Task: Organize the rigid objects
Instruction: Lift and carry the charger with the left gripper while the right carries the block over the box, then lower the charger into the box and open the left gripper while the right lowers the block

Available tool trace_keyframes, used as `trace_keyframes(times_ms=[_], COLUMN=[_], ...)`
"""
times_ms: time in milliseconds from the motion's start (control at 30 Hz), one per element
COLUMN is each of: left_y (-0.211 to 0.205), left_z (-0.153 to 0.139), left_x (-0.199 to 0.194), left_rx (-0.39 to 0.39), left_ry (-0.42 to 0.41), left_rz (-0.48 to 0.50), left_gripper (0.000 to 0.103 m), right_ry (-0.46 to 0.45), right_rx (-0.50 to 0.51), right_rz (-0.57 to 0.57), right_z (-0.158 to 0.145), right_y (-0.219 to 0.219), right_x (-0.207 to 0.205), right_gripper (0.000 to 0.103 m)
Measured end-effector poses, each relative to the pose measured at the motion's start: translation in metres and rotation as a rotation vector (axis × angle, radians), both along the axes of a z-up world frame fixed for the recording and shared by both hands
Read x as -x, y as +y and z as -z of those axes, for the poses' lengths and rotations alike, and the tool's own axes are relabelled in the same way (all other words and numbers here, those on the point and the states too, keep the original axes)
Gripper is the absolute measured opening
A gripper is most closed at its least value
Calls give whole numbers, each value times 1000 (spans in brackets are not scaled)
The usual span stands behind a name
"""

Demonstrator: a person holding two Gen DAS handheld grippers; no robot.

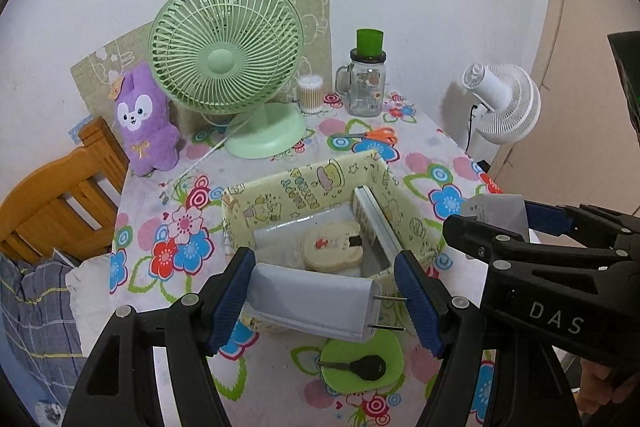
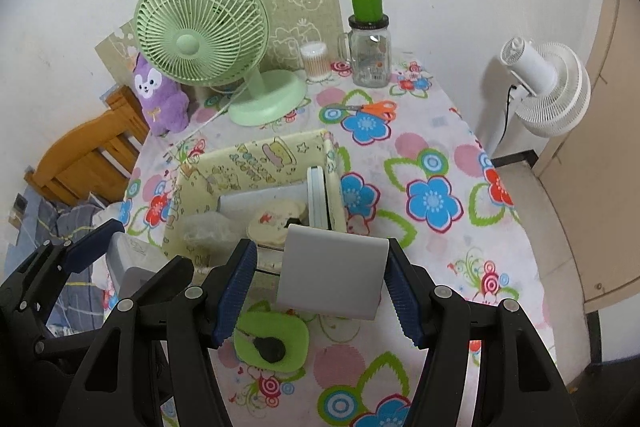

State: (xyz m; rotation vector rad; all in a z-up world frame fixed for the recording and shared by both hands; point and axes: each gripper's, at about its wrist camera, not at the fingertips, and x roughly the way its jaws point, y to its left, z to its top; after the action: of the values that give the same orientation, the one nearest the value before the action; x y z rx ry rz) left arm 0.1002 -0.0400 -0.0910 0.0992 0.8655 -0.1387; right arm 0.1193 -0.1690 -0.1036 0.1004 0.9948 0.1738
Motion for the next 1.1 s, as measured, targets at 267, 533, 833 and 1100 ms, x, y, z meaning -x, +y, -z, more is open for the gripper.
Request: trace_keyframes(times_ms=[267,533,833,1100], left_y=[2,8,13,17], left_z=[3,16,33,47], left_x=[-15,-30,-52,-73], left_rx=[5,9,12,24], left_ry=[-3,12,47,59], left_rz=[-15,-67,-97,-138], left_gripper=[74,74,74,74], right_ry=[1,26,36,58], right_rx=[19,31,38,38], right_rz=[-24,-73,-116,-153], right_z=[2,14,27,39], right_y=[3,10,19,29], right_x=[-18,-42,-70,-89], right_gripper=[66,66,66,66])
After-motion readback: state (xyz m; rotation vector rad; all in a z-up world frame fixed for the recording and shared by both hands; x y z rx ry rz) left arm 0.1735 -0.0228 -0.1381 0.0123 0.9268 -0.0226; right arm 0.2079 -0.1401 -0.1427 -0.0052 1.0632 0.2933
